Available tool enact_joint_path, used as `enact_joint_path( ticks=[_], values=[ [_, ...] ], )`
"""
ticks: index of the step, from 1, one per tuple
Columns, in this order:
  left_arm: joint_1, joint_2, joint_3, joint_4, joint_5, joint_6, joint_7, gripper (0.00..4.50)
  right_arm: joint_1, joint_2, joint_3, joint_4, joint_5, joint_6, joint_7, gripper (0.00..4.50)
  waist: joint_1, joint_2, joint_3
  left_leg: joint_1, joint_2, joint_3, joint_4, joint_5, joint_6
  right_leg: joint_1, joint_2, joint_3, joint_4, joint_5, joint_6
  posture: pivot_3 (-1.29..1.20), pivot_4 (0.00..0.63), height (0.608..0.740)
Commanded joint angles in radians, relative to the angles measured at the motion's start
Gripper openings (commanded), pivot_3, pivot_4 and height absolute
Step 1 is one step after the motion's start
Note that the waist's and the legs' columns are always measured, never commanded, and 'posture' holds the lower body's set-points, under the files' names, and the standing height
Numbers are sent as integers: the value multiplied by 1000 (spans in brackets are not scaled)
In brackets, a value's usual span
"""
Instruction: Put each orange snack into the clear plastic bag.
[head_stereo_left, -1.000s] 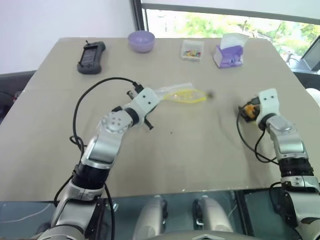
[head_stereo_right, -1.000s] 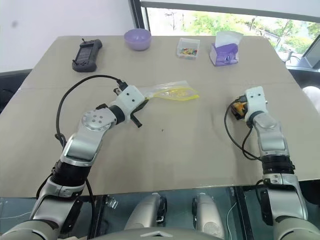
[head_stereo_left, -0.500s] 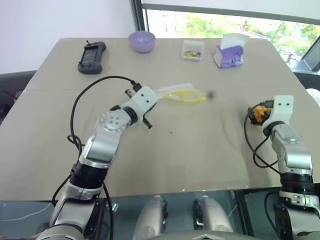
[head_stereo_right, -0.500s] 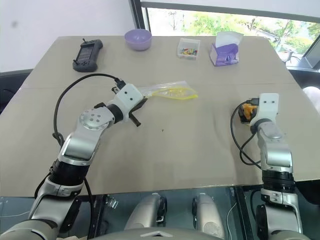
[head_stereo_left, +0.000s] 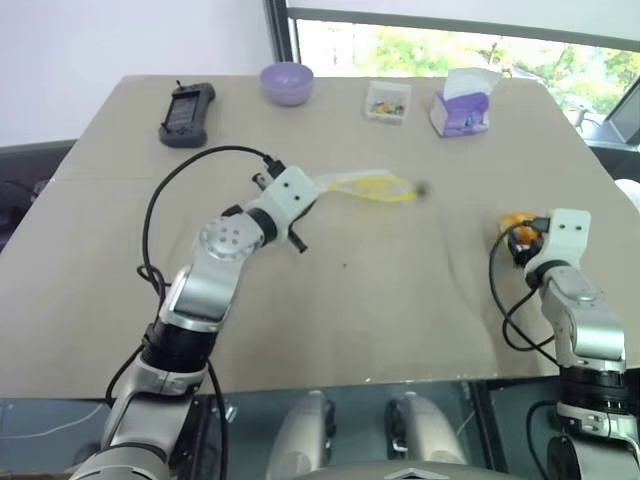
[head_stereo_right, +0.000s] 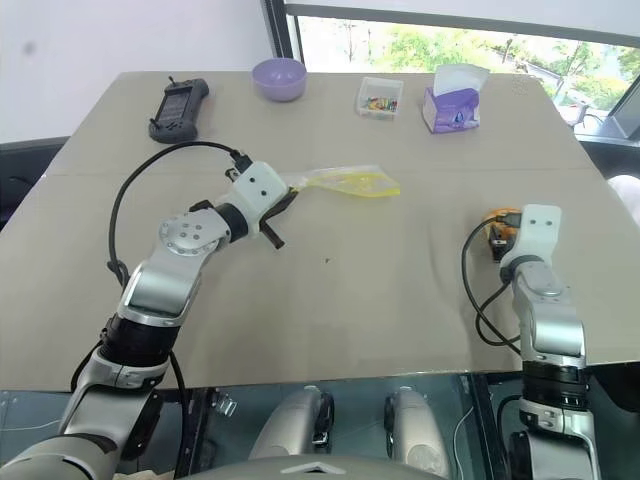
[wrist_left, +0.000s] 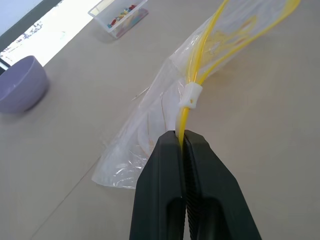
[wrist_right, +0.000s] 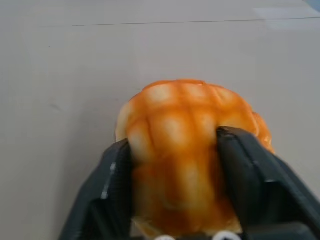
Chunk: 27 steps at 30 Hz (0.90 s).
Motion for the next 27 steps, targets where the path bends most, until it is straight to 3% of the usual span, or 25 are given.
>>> enact_joint_path(
  ticks=[1,4,7,10,19,23,27],
  values=[
    [-18,-4,23,-15,-11,-21,11,0,12,-50,13,-1,-20,-71,39,1193,1,0,0,0,0,0,0,0,0,0,0,0,0,0,0,0,150,740],
    [-25,-24,40,-24,-36,-4,16,0,7,-90,72,-86,21,-137,168,1193,-1,0,0,0,0,0,0,0,0,0,0,0,0,0,0,0,150,740],
    [-35,-25,41,-18,-38,0,18,0,-3,-110,130,-237,148,-86,333,1193,-9,1,0,0,0,0,0,0,0,0,1,1,0,0,0,0,150,740],
    [-39,-24,34,-18,-36,-3,22,0,-29,-108,157,-315,248,-18,410,1193,-7,1,0,0,2,0,0,0,0,0,3,0,0,0,0,0,150,740],
    [-13,-30,0,-58,-24,-30,33,0,-114,-48,232,-357,365,88,428,1193,7,1,0,-1,1,-1,0,0,1,0,1,0,-1,0,0,0,150,740],
    [9,-10,-11,-71,-2,-43,35,0,-125,-59,199,-341,398,95,439,1193,11,1,0,-1,1,-1,0,0,0,0,1,0,-1,0,0,0,150,740],
    [15,0,-6,-67,8,-32,39,0,-141,-120,142,-253,326,50,386,1193,16,1,0,-1,1,-1,0,0,1,0,1,0,0,0,0,0,150,740]
  ],
)
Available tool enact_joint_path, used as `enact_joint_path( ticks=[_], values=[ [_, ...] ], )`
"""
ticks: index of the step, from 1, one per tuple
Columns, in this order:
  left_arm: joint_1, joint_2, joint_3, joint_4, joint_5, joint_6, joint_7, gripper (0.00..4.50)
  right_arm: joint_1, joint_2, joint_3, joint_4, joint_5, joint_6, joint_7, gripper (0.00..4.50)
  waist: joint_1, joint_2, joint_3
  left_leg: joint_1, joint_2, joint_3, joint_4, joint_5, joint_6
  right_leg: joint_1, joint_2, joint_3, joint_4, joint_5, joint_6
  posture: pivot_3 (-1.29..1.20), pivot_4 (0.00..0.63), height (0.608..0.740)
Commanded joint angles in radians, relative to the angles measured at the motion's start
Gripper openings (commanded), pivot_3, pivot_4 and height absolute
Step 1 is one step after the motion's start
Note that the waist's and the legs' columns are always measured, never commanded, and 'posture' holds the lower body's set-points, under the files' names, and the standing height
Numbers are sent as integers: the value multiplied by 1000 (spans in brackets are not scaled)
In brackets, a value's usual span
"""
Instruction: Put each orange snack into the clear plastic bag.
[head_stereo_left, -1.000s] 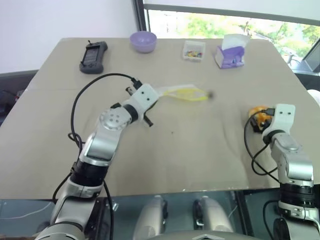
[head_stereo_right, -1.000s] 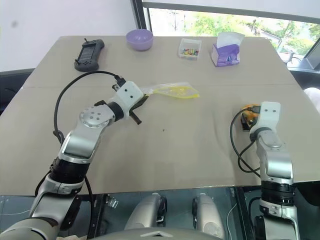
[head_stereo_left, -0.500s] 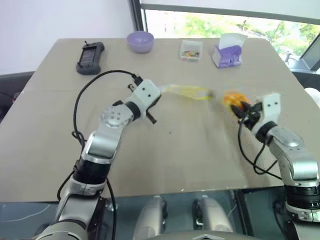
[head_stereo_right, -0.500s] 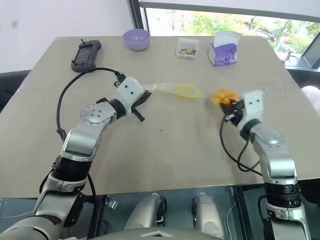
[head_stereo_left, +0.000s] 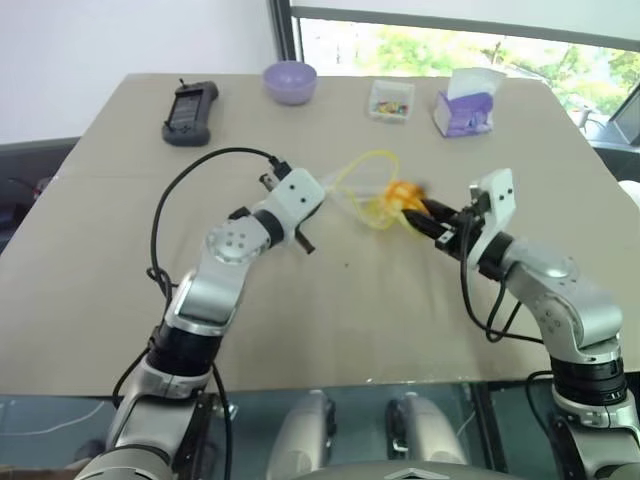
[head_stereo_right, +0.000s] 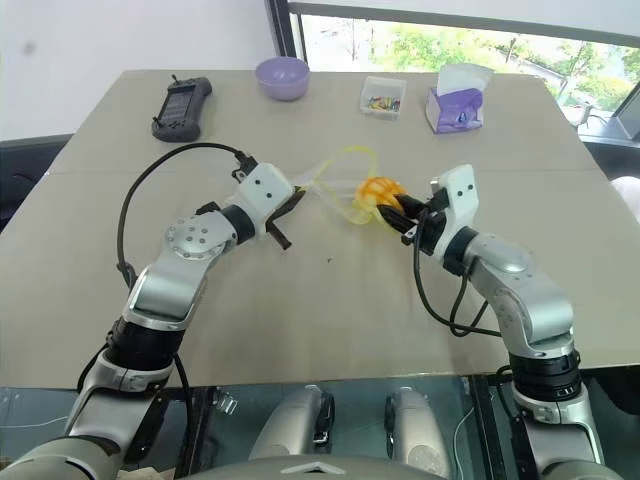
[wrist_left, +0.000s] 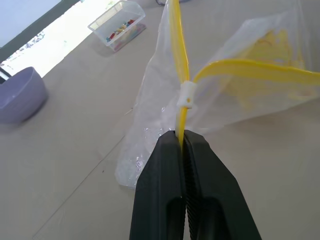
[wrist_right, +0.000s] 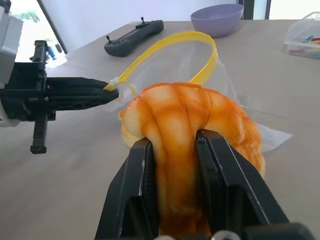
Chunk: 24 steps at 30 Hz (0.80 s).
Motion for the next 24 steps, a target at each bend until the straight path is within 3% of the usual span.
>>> enact_joint_path(
  ticks=[1,10,17,24],
  values=[
    [1,15,8,-40,18,-6,11,0,-25,-63,-87,61,-63,-64,-40,1193,5,0,0,0,0,0,0,0,0,0,0,0,0,0,0,0,150,740],
    [-20,4,-2,-19,21,2,4,0,-25,-80,-154,-3,89,-45,42,1193,0,0,0,0,1,0,0,0,0,0,1,1,0,0,0,0,150,740],
    [-30,-5,-10,-22,15,-5,-6,0,-22,-45,-28,-52,128,-2,63,1193,2,0,0,0,0,0,0,0,0,0,0,0,0,0,0,0,150,740],
    [-5,7,-46,-49,30,-72,-21,0,-105,-32,88,100,62,-52,135,1193,2,0,0,0,0,0,0,0,0,0,0,0,0,0,0,0,150,740]
  ],
)
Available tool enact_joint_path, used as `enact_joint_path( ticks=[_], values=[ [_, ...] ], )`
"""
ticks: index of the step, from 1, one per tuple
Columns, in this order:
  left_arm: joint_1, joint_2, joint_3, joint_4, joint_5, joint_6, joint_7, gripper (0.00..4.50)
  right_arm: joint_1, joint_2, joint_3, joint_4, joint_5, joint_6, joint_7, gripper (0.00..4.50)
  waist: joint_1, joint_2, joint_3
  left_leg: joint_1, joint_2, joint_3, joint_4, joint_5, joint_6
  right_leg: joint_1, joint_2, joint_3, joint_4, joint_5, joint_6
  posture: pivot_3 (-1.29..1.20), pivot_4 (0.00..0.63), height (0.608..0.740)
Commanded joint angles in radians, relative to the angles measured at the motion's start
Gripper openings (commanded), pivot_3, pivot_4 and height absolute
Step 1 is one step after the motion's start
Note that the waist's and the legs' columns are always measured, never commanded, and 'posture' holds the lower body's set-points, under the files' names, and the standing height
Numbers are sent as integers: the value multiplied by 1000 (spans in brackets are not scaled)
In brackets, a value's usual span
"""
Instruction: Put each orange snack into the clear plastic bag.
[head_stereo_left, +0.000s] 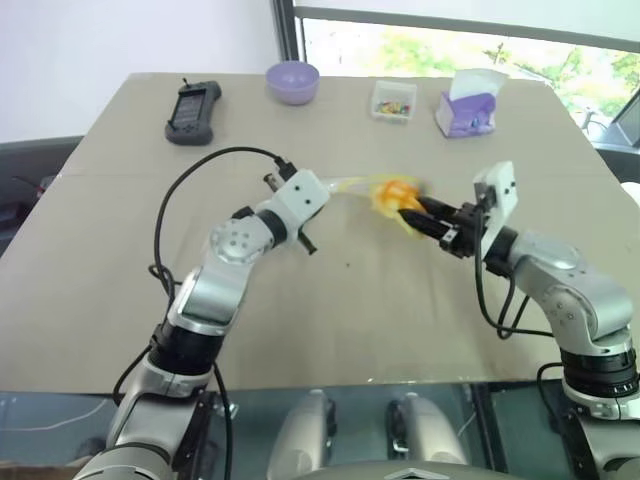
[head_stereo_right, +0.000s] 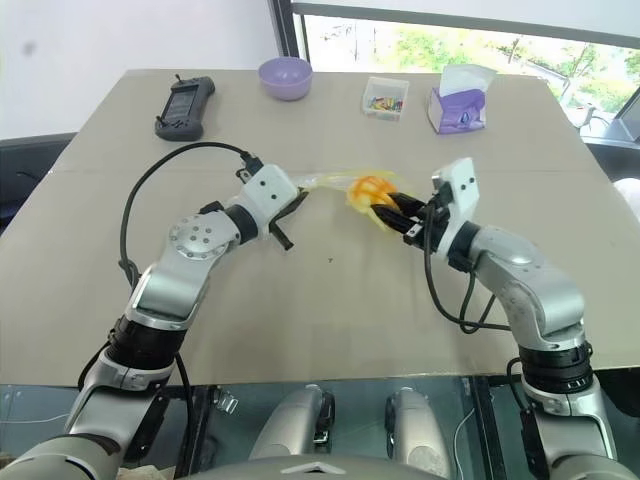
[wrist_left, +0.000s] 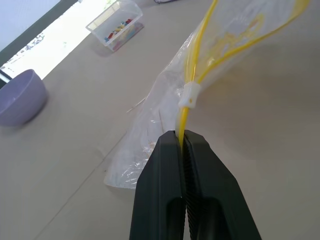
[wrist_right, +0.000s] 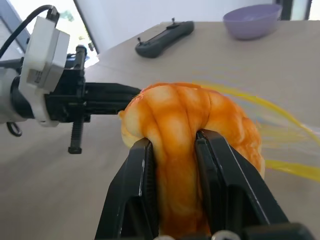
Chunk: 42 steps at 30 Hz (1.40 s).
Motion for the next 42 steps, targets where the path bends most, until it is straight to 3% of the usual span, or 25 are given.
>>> enact_joint_path(
  ticks=[1,11,19,26,30,38,42],
  values=[
    [13,19,-26,-55,23,-81,-14,0,-69,8,38,101,-45,-50,40,1193,0,0,0,0,0,0,0,0,0,0,0,0,0,0,0,0,150,740],
    [77,78,-51,-16,39,-408,-70,0,-266,38,106,447,-188,-149,104,1193,1,0,0,0,0,0,0,0,0,0,0,0,0,0,0,0,150,740],
    [95,68,-9,5,1,-488,-81,0,-256,27,123,442,-203,-180,219,1193,0,0,0,-1,0,1,0,0,1,0,-1,0,-1,0,0,0,150,740],
    [133,44,58,-17,-176,-437,-153,0,-251,100,30,462,-156,-214,180,1193,-1,0,0,0,0,0,0,0,1,0,-1,0,0,0,0,0,150,740],
    [133,81,72,-1,-238,-427,-239,0,-242,106,-6,476,-166,-240,153,1193,0,0,0,0,0,0,0,0,0,0,-1,-1,0,0,0,0,150,740],
    [115,138,106,57,-249,-418,-284,0,-225,95,-88,477,-177,-282,73,1193,-1,1,0,0,0,0,0,0,0,0,-1,-1,0,0,0,0,150,740],
    [56,128,111,139,-212,-384,-229,0,-142,14,-38,374,-247,-294,94,1193,6,1,0,-1,0,0,0,0,1,0,-1,-2,0,0,0,0,150,740]
  ],
)
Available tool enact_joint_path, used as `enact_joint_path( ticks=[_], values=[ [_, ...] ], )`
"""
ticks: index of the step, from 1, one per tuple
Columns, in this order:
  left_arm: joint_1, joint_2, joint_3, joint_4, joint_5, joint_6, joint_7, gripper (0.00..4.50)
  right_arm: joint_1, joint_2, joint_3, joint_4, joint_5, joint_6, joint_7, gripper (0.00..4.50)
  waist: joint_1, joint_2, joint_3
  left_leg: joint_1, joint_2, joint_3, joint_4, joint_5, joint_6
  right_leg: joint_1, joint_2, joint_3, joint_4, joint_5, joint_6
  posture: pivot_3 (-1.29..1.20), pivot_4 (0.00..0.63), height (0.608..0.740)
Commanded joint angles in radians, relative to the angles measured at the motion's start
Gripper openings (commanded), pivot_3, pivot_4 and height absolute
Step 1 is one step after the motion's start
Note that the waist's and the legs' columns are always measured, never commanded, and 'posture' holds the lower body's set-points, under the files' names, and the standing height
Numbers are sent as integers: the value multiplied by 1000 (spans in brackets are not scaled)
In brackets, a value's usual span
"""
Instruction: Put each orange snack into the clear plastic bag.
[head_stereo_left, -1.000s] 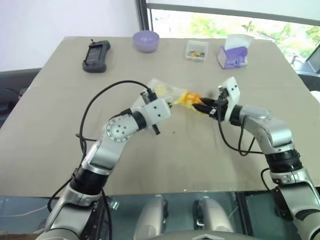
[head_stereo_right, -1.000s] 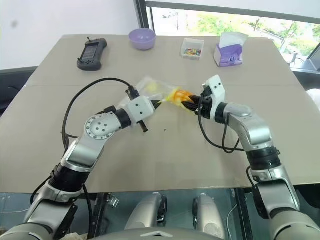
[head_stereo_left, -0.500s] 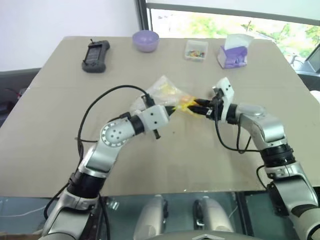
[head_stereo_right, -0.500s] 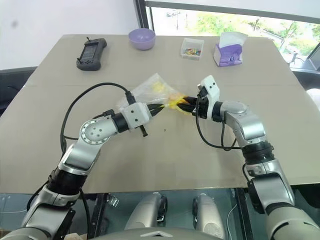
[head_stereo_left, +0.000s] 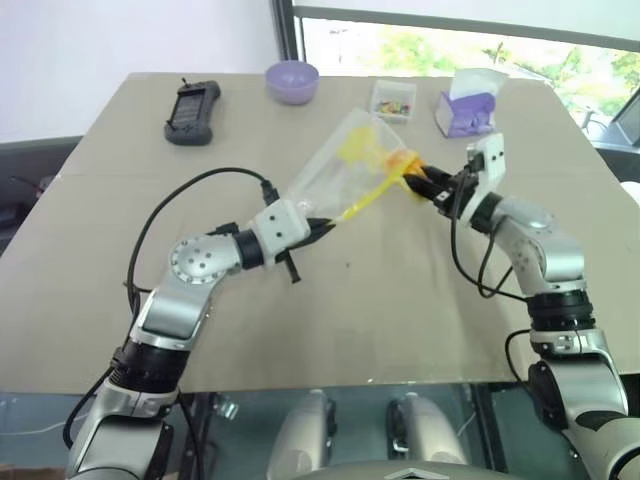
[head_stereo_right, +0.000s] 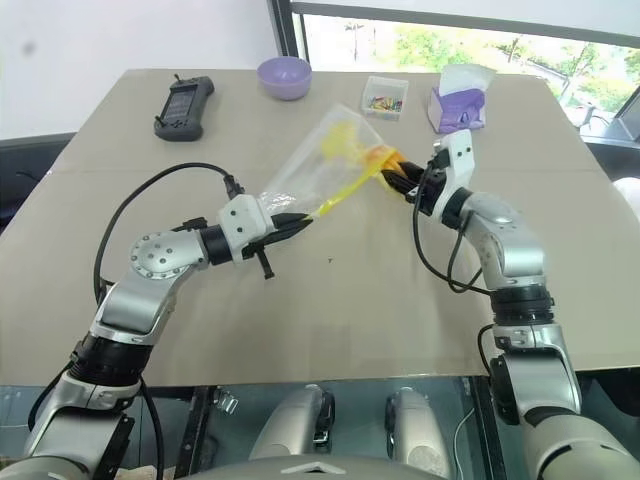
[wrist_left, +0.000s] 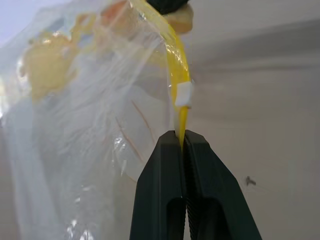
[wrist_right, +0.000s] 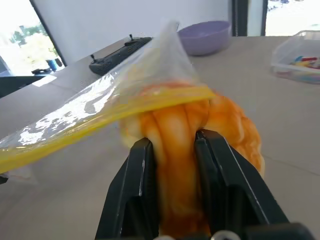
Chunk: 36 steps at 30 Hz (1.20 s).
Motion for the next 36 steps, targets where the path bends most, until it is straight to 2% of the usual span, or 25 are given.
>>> enact_joint_path(
  ticks=[1,5,8,12,16,19,22,24,28,36],
  values=[
    [-74,-5,28,63,34,18,50,0,81,-97,41,-142,-62,-24,37,1193,2,0,0,0,0,-1,0,0,0,0,0,-1,0,0,0,0,150,740],
    [-112,-21,14,106,41,19,49,0,145,-188,88,-214,-116,3,55,1193,-6,0,0,0,-1,1,0,0,1,0,-1,-1,0,0,0,0,150,740],
    [-143,-52,-2,122,30,49,42,0,211,-250,66,-302,-81,43,97,1193,-8,0,0,0,-1,2,0,-1,1,0,0,-1,0,0,0,0,150,740],
    [-177,-74,-3,145,32,90,45,0,249,-251,-6,-421,65,158,121,1193,-8,0,0,0,1,1,0,-1,1,0,1,0,0,0,0,0,150,740],
    [-181,-78,-17,134,43,97,37,0,246,-185,-69,-492,202,263,65,1193,-8,0,0,1,1,1,0,-1,1,0,1,1,0,0,0,0,150,740],
    [-179,-80,-17,127,48,121,45,0,248,-178,-81,-534,268,332,50,1193,-4,0,0,1,1,1,0,-1,1,0,1,2,0,0,0,0,150,740],
    [-189,-82,-11,141,64,155,72,0,305,-287,-17,-545,175,327,70,1193,3,0,0,0,0,0,0,-1,1,0,0,1,0,0,0,0,150,740],
    [-198,-85,-5,148,63,165,78,0,342,-327,-26,-533,166,306,91,1193,7,0,0,-1,-1,0,1,-1,2,1,-2,-1,-2,0,0,0,150,740],
    [-196,-94,-11,132,52,175,69,0,314,-304,-64,-535,228,298,97,1193,-8,0,0,-1,-2,1,1,-1,3,1,-3,1,-2,0,1,0,150,740],
    [-174,-112,-38,83,47,174,48,0,191,-156,35,-464,155,241,2,1193,-18,0,0,1,0,0,1,-1,2,1,1,1,0,0,1,0,150,740]
  ],
)
